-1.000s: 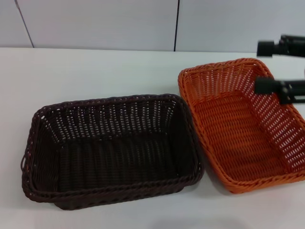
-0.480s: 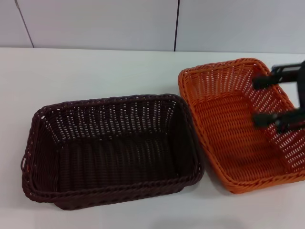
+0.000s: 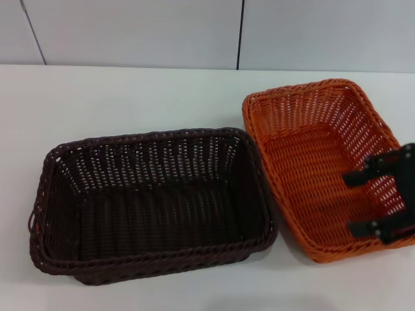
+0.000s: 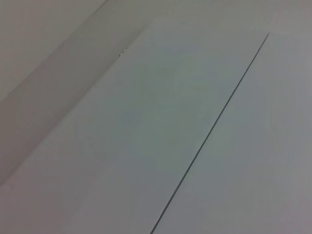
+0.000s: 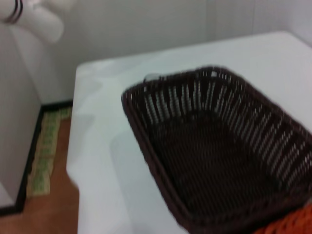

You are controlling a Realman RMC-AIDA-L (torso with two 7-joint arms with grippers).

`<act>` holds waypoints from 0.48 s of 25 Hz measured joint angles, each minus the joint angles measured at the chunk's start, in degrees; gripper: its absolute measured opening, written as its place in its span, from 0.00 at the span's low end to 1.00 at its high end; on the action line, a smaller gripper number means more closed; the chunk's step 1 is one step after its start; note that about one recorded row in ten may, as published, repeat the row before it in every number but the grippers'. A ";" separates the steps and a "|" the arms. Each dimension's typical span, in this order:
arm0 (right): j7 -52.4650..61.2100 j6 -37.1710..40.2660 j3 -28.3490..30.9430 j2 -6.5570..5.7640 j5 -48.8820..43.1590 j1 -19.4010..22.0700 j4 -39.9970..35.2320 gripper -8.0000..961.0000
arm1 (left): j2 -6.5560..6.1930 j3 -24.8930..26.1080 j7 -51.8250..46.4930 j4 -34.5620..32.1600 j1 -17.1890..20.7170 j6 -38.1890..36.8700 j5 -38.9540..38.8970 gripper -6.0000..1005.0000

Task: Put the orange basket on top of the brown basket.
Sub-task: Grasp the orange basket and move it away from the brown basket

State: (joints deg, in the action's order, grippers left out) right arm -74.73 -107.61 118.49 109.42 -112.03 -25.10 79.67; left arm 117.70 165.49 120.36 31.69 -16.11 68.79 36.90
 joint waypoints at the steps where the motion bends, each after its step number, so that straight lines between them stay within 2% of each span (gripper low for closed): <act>1: -0.29 0.00 -0.30 -0.02 -0.75 0.03 0.01 0.82 | 0.03 0.00 -0.03 0.02 -0.03 0.01 -0.04 0.65; 12: -1.54 -0.05 -3.18 -0.17 -8.96 -0.03 0.22 0.82 | 0.33 0.00 -0.30 0.14 -0.27 1.07 -1.11 0.65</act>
State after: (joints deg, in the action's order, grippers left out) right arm -76.27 -107.66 115.31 109.24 -120.99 -25.12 79.89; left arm 118.03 165.49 120.06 31.82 -16.38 69.85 35.78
